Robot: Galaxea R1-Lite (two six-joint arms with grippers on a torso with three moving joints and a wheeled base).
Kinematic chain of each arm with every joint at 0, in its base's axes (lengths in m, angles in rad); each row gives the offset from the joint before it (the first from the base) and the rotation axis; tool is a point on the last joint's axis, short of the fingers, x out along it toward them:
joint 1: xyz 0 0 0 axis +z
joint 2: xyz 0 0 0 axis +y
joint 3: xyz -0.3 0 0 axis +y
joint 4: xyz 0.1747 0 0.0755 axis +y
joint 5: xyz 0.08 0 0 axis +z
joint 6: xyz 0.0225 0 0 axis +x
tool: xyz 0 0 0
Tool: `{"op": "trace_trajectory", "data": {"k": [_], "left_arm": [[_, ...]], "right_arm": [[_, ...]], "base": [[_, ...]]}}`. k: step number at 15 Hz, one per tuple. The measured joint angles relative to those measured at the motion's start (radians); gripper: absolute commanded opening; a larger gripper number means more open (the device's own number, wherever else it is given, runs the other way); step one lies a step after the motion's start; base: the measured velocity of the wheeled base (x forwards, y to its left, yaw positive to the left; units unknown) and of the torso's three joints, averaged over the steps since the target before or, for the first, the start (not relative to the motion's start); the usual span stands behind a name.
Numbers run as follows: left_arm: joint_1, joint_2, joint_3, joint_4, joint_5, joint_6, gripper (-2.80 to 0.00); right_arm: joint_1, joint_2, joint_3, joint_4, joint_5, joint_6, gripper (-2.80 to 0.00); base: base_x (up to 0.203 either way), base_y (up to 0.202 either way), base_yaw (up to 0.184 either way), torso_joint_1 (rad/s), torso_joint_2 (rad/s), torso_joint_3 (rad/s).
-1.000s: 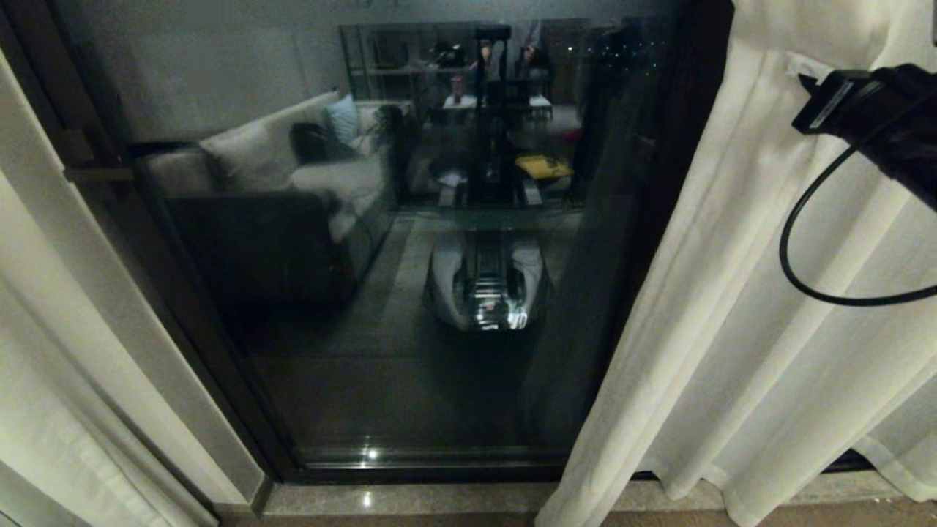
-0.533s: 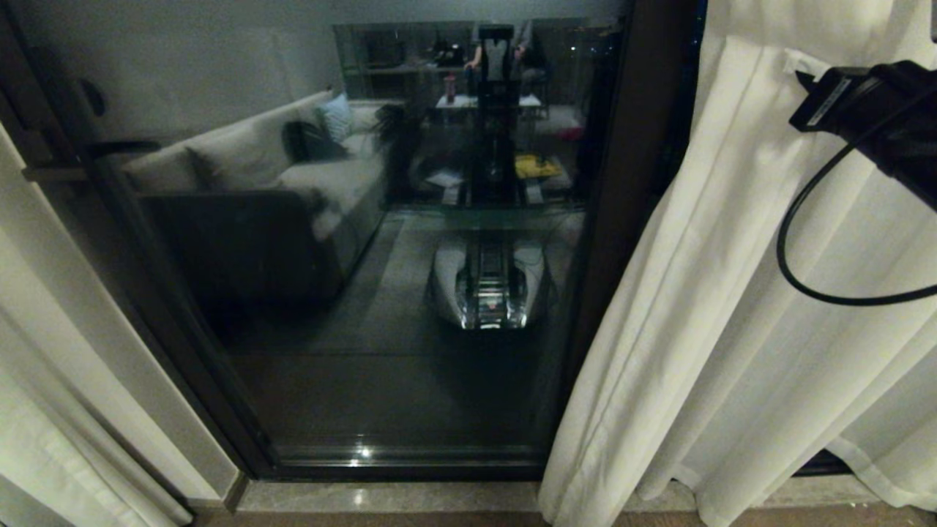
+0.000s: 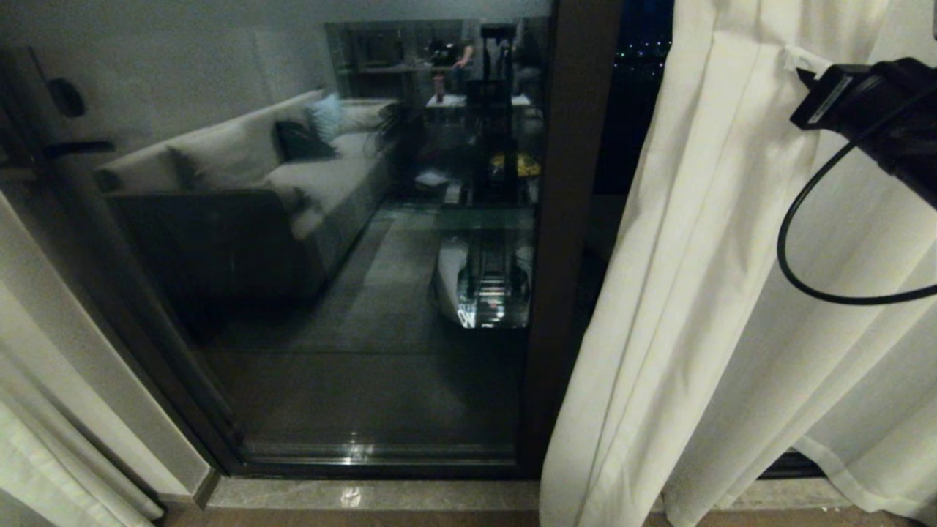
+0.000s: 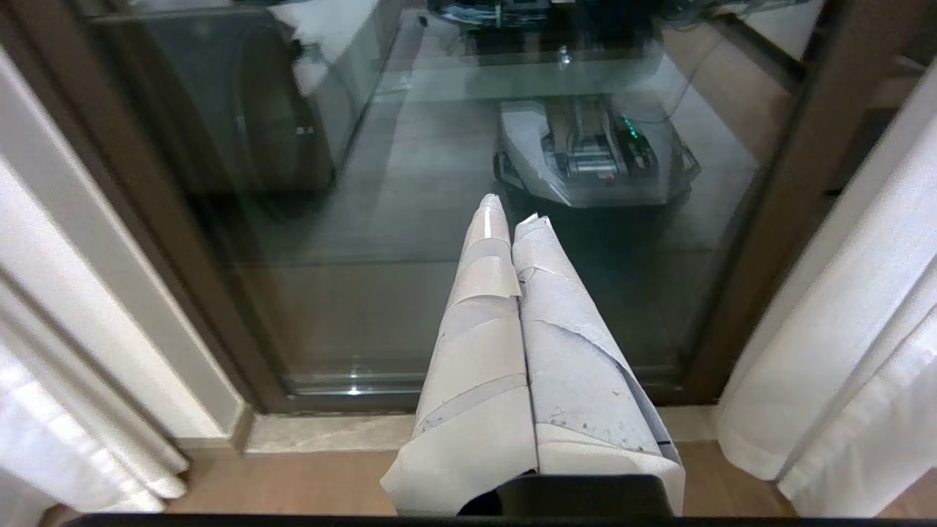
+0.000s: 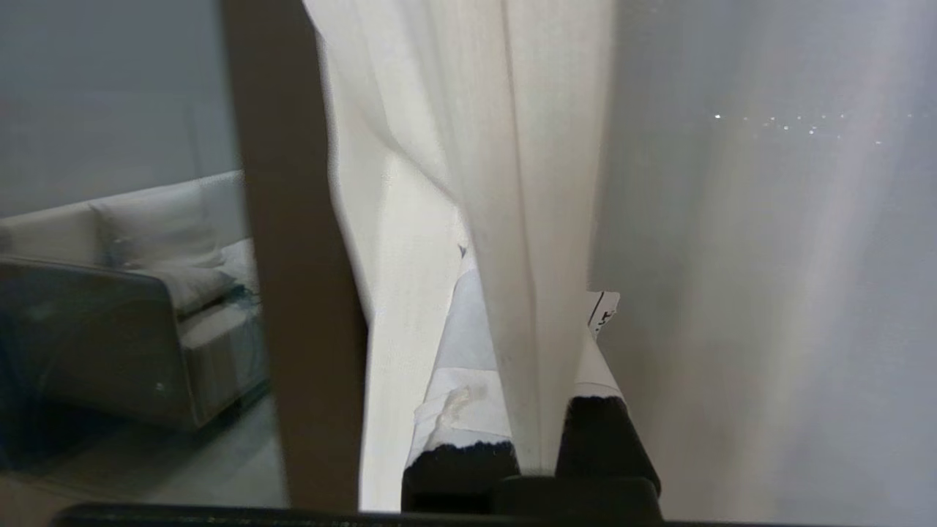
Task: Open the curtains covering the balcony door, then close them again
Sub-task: Pull the inner curtains open on both sides
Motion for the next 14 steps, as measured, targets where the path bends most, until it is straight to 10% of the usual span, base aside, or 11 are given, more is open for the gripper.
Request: {"op": "trace_trajectory", "data": {"k": [14], "left_arm": [[0.000,0.000,0.000,0.000,0.000,0.000,-2.80]], "right_arm": [[-0.027,0.000,-0.001,0.000,0.000,0.014,-2.80]], "base": [[0.000,-0.191,0.002,0.001,0.00,0.004]]}}
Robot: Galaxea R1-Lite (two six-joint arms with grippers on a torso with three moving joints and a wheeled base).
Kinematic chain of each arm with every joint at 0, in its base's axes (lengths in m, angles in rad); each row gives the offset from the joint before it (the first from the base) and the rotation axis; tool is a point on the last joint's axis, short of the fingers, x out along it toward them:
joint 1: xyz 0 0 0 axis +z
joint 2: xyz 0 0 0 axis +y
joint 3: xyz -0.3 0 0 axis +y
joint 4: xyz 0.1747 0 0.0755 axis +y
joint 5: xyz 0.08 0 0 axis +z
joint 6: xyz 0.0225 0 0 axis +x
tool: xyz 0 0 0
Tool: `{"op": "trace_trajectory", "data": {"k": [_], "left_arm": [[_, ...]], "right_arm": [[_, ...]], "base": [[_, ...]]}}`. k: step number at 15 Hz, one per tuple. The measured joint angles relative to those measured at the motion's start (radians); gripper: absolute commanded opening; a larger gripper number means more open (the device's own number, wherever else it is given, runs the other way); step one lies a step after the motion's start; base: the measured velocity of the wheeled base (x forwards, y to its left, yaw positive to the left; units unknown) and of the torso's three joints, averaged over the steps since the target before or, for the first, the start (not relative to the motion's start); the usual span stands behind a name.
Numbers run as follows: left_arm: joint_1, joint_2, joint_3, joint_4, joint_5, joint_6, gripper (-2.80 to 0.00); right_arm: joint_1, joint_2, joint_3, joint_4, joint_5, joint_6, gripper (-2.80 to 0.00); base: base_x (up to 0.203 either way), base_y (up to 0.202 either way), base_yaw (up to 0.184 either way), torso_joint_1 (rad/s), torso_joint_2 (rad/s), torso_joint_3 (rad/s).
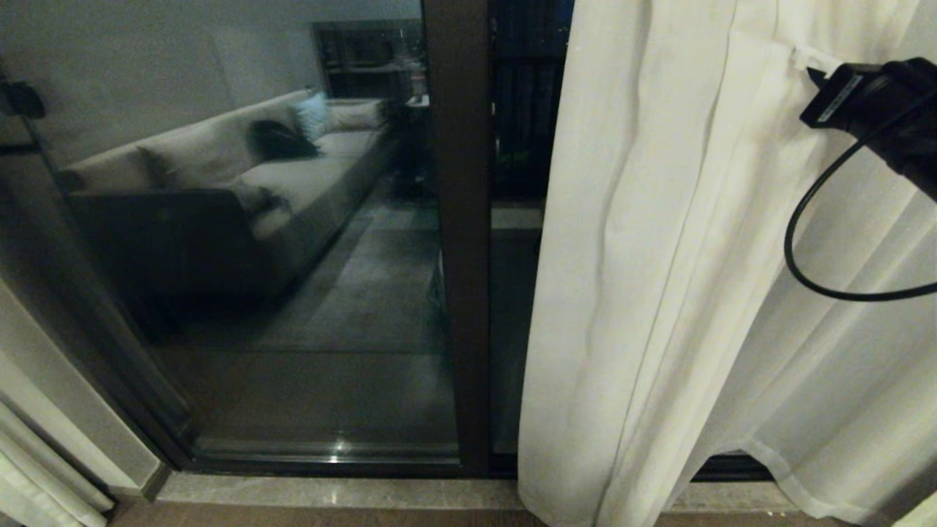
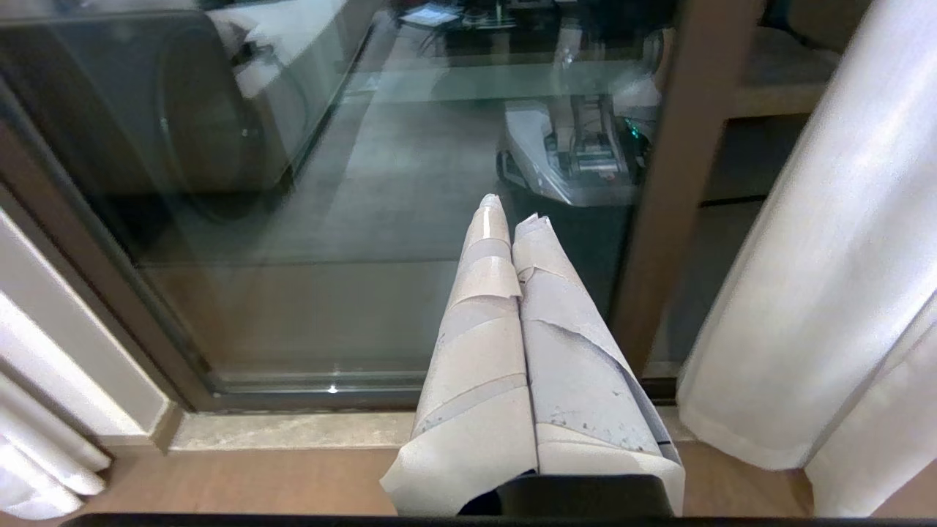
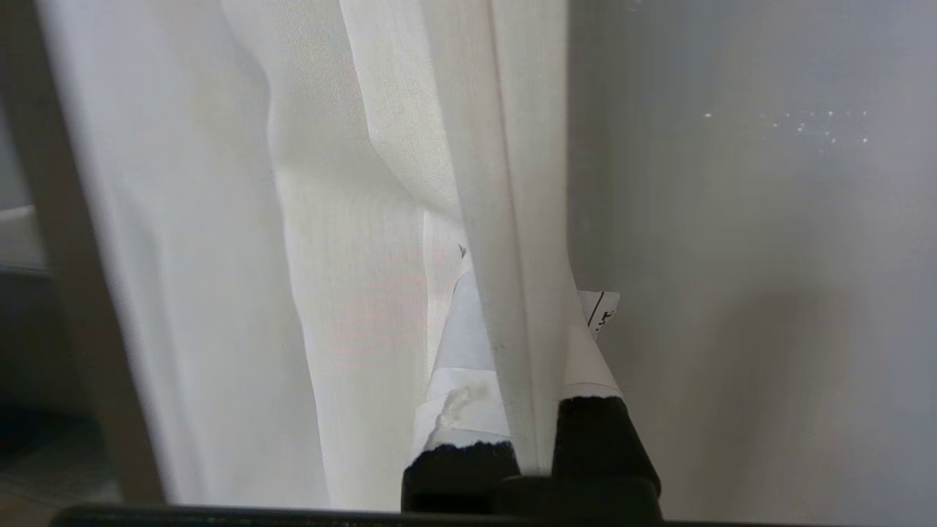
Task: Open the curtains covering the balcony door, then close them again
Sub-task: Pull the inner curtains open on both sides
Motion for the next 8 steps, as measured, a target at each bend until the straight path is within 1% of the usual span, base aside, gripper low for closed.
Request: {"op": "trace_trajectory", "data": {"k": [8], "left_arm": [[0.000,0.000,0.000,0.000,0.000,0.000,-2.80]], "right_arm": [[-0.028,0.000,0.000,-0.001,0.000,0.002,-2.80]], "base": [[0.000,-0.189,0.003,0.003,0.00,0.002]]}}
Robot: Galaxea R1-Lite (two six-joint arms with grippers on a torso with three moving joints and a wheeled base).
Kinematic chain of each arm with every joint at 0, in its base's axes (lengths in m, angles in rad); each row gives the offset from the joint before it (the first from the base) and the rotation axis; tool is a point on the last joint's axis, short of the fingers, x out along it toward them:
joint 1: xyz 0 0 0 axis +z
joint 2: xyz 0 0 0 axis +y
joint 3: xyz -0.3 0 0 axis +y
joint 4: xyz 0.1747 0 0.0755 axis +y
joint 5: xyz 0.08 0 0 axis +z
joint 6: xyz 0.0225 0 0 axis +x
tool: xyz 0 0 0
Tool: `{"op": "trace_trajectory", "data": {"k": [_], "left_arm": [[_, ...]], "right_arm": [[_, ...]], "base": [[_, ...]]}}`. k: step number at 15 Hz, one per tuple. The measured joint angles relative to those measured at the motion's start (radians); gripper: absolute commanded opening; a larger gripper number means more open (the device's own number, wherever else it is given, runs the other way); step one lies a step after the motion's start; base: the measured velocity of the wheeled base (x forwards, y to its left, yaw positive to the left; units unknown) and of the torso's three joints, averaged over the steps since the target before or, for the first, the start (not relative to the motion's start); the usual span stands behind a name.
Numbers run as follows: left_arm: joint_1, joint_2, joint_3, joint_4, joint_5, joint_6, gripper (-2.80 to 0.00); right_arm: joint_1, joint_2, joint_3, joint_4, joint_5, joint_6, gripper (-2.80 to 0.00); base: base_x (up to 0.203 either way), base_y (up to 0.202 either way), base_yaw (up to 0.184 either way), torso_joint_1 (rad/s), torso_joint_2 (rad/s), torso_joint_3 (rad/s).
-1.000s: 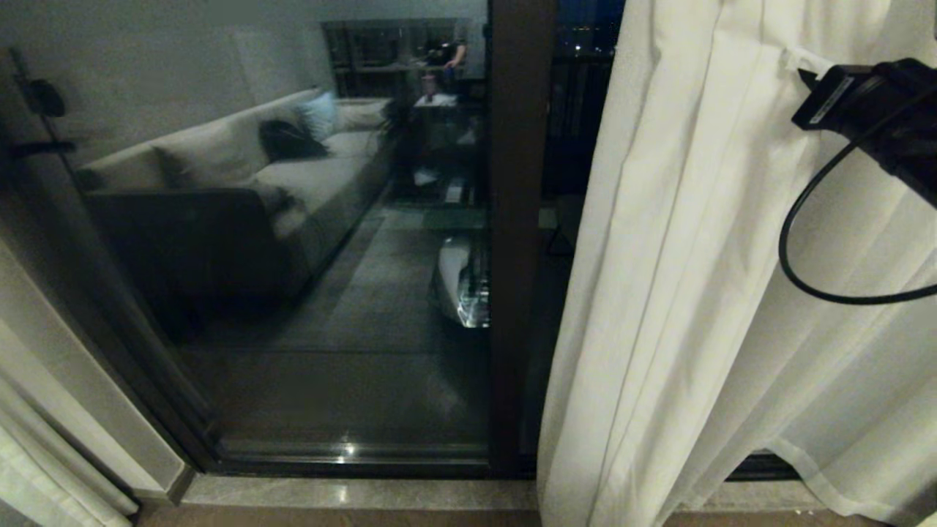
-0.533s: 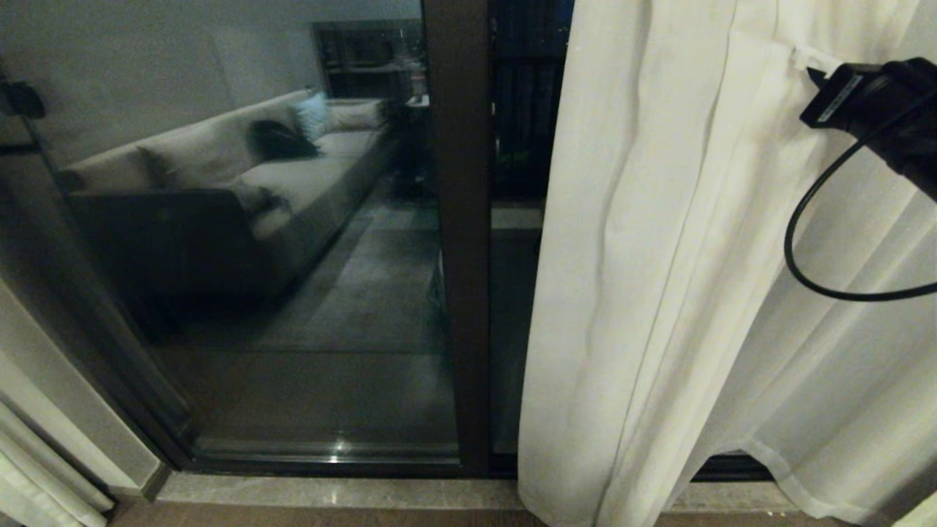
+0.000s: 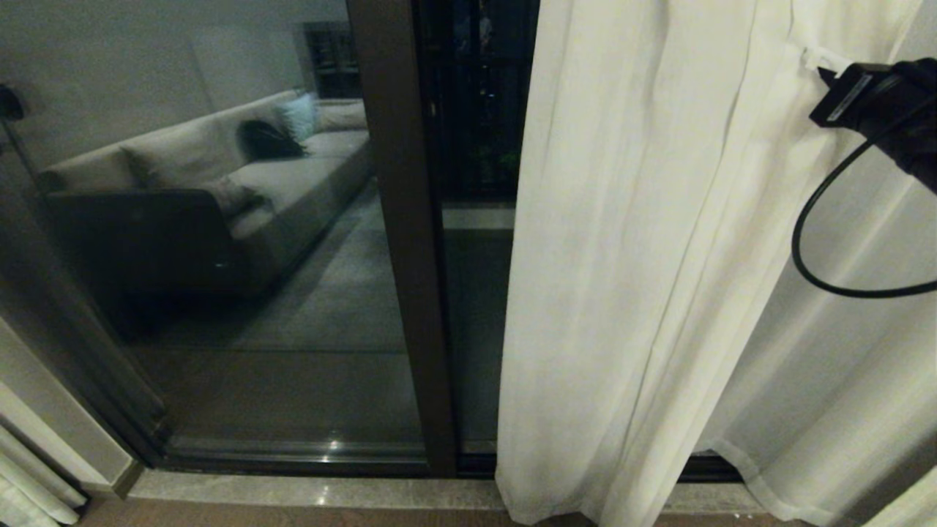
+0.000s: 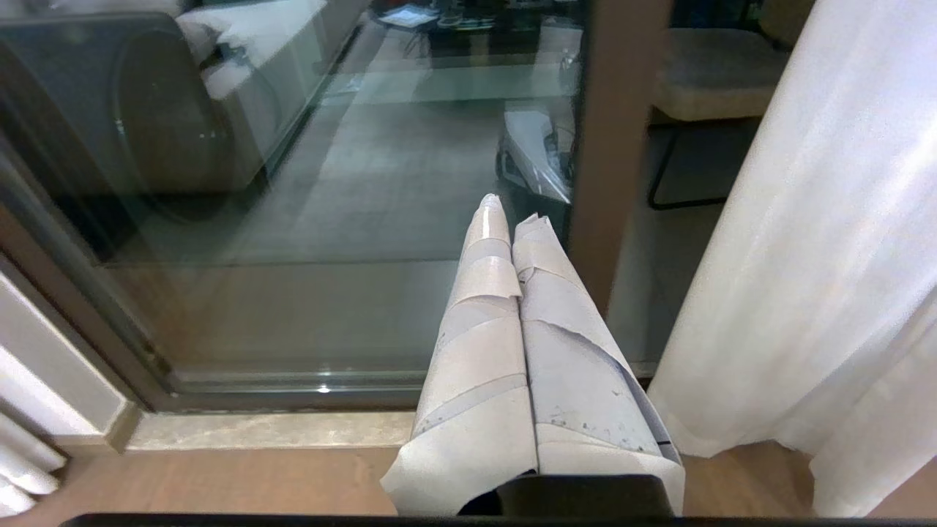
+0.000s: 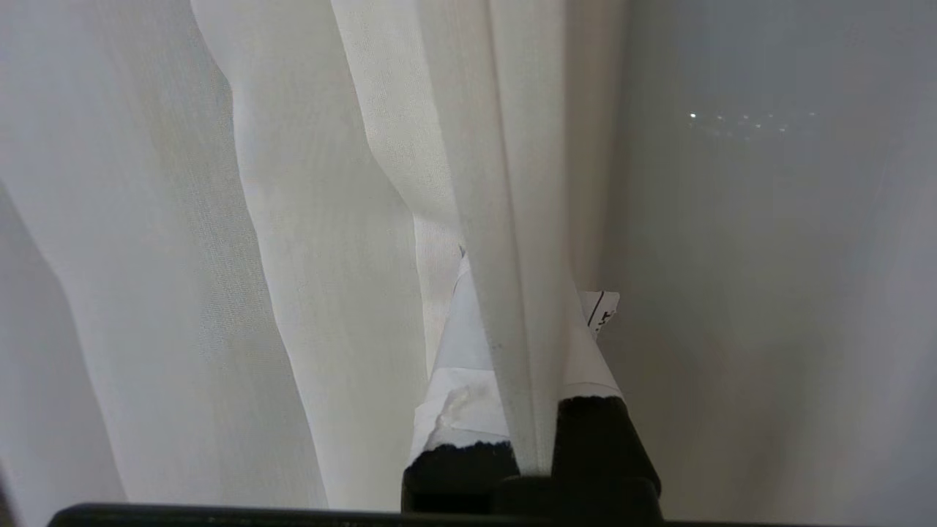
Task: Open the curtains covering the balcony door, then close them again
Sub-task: Pull the inner curtains open on both sides
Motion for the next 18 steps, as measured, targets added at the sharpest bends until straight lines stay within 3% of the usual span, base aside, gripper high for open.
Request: {"op": "trace_trajectory", "data": {"k": [18], "left_arm": [[0.000,0.000,0.000,0.000,0.000,-0.001,-2.80]], "right_arm": [[-0.006,0.000,0.006,-0.003,-0.001,0.000,-2.80]], "base": [[0.000,-0.192,0.000,0.003,0.00,0.002]]}}
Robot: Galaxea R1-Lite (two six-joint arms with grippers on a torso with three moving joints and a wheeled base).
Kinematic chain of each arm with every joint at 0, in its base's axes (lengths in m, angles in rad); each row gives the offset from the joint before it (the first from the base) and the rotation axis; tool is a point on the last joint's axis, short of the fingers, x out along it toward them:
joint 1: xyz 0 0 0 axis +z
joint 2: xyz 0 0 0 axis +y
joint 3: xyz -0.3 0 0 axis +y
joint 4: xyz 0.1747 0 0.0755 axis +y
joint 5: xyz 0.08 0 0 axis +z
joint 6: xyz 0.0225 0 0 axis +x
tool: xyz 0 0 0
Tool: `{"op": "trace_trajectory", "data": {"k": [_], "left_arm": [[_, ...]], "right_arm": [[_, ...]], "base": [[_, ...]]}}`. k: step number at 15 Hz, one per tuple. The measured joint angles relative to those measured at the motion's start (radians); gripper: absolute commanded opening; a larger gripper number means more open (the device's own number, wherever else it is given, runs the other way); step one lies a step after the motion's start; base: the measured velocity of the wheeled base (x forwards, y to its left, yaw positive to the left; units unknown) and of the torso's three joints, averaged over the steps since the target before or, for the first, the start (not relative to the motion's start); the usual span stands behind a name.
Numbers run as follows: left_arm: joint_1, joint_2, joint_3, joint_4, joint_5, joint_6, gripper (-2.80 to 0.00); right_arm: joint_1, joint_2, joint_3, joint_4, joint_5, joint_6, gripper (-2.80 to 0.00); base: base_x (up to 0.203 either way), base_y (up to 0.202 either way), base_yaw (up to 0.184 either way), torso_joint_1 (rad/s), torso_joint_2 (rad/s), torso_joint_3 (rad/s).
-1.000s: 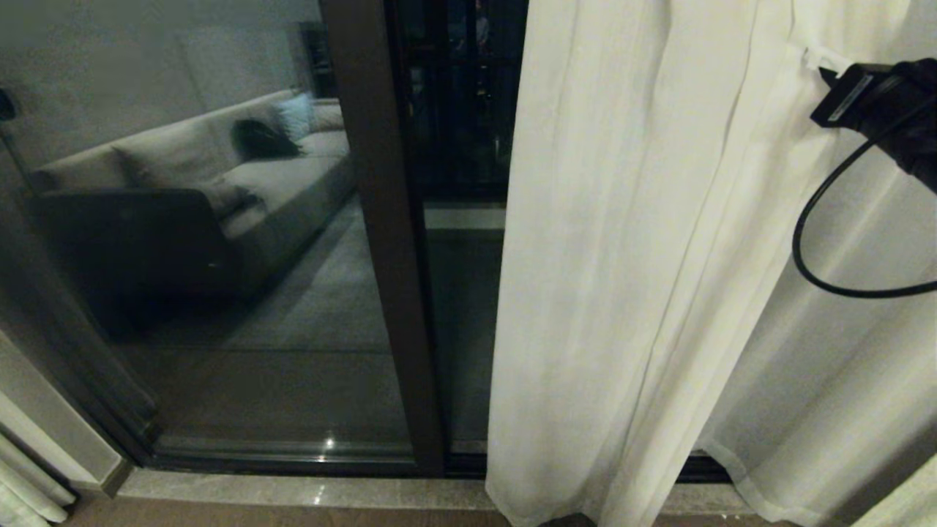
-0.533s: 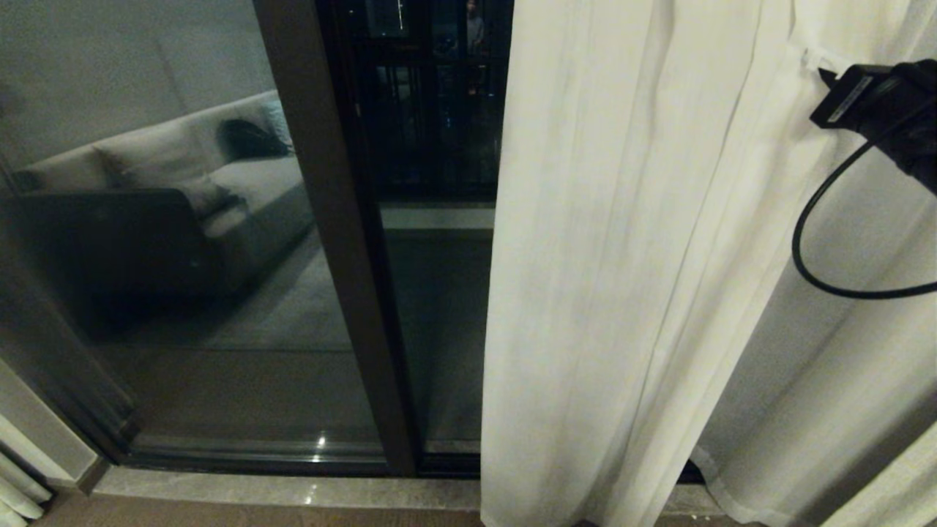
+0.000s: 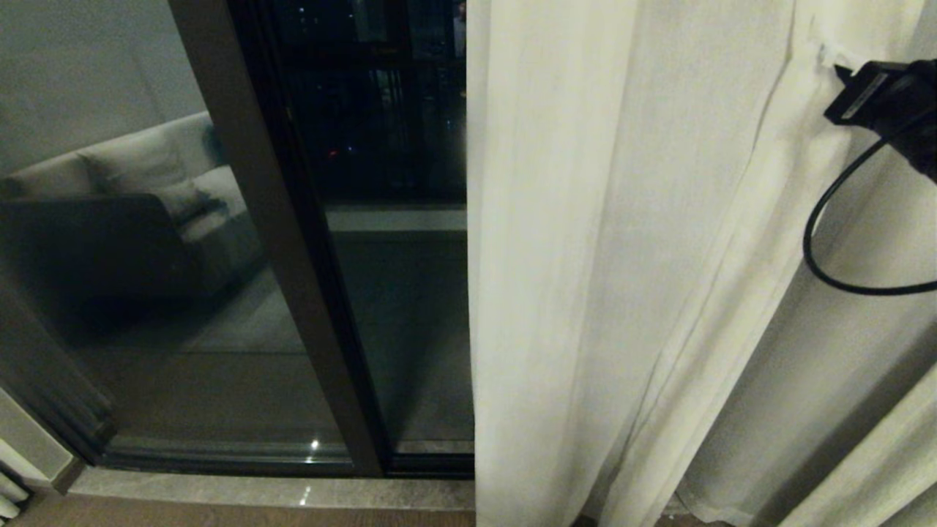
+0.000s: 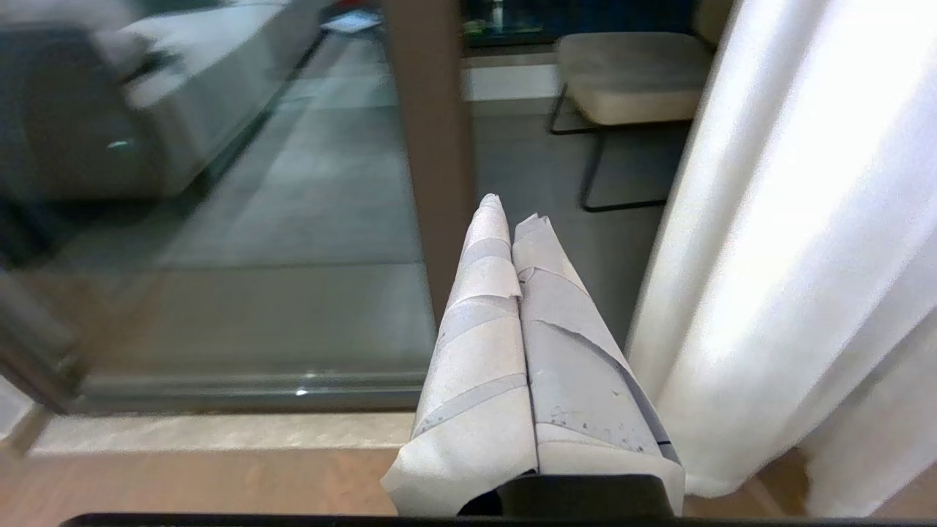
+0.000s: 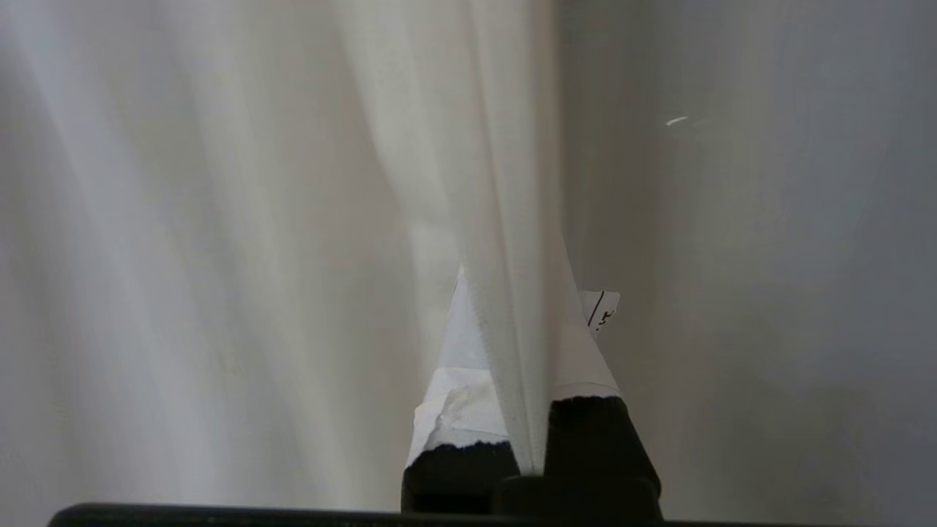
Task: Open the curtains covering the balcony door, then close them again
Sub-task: Pull the inner curtains open on both sides
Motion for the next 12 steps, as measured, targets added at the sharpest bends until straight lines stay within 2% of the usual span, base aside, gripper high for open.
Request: {"op": "trace_trajectory", "data": {"k": [12], "left_arm": [[0.001,0.000,0.000,0.000,0.000,0.000,-2.80]], "right_arm": [[-0.003,0.000,0.001,-0.001,0.001,0.011,-2.80]], "base": [[0.000,-0.191,0.002,0.000,0.00,0.001]]}}
